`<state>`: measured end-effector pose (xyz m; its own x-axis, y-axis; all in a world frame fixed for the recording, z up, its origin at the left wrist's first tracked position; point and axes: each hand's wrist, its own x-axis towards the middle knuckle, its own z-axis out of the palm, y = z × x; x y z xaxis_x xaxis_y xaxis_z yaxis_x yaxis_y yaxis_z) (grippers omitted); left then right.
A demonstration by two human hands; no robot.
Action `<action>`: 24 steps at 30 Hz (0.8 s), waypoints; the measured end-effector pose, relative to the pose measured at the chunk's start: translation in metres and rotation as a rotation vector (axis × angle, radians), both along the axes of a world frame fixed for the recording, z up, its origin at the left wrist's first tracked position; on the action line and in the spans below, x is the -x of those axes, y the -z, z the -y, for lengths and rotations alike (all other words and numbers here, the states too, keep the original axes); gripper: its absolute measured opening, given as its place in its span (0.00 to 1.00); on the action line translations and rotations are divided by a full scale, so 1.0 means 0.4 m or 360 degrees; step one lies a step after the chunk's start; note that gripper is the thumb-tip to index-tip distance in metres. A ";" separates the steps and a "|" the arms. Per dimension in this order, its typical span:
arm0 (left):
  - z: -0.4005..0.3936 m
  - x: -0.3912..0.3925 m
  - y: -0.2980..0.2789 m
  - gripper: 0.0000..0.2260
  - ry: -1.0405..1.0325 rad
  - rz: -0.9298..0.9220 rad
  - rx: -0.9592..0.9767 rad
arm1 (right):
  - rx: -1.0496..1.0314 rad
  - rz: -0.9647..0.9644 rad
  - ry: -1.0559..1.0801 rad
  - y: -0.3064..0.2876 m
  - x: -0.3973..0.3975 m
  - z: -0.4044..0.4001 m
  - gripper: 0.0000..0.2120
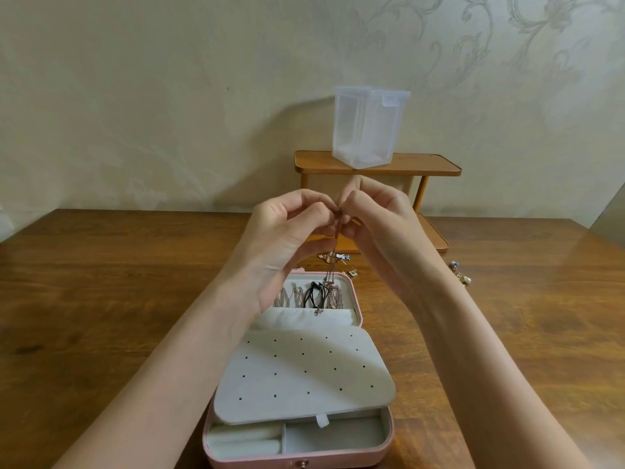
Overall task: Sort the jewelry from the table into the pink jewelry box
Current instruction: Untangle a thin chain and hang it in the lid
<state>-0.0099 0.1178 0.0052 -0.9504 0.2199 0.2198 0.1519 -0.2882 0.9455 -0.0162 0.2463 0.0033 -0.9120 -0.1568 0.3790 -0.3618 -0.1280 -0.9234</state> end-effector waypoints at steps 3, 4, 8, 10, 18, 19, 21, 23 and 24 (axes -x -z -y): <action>0.001 0.000 0.008 0.08 -0.0365 -0.0446 0.0370 | 0.0000 0.0105 0.0023 0.005 0.002 0.000 0.04; 0.000 0.001 0.012 0.05 -0.0519 -0.0659 0.0543 | 0.0025 0.0162 0.0014 0.007 0.003 0.000 0.03; 0.001 0.005 0.029 0.02 -0.0806 -0.1091 0.0922 | 0.0028 0.0195 -0.0016 0.009 0.002 0.007 0.00; 0.002 0.004 0.022 0.04 -0.0671 -0.0904 0.0749 | 0.0057 0.0139 -0.0070 0.004 -0.003 0.010 0.04; -0.007 -0.001 0.015 0.10 -0.0287 -0.0390 0.0275 | 0.0020 0.0196 -0.0124 0.013 -0.001 0.019 0.09; -0.008 -0.001 0.011 0.11 -0.0274 -0.0308 0.0237 | -0.0034 0.0166 -0.0100 0.015 0.000 0.021 0.08; -0.008 0.002 0.006 0.12 -0.0203 -0.0174 0.0147 | -0.0098 0.0115 -0.0048 0.016 0.000 0.022 0.06; -0.009 0.002 0.003 0.11 -0.0107 -0.0087 0.0067 | -0.0136 0.0077 0.0004 0.013 -0.002 0.021 0.05; -0.009 0.003 0.002 0.11 -0.0086 -0.0048 0.0038 | -0.0170 0.0041 0.0037 0.012 -0.004 0.020 0.06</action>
<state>-0.0111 0.1216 0.0042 -0.9541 0.1742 0.2437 0.1951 -0.2563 0.9467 -0.0146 0.2382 -0.0013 -0.9252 -0.1735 0.3375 -0.3393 -0.0203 -0.9405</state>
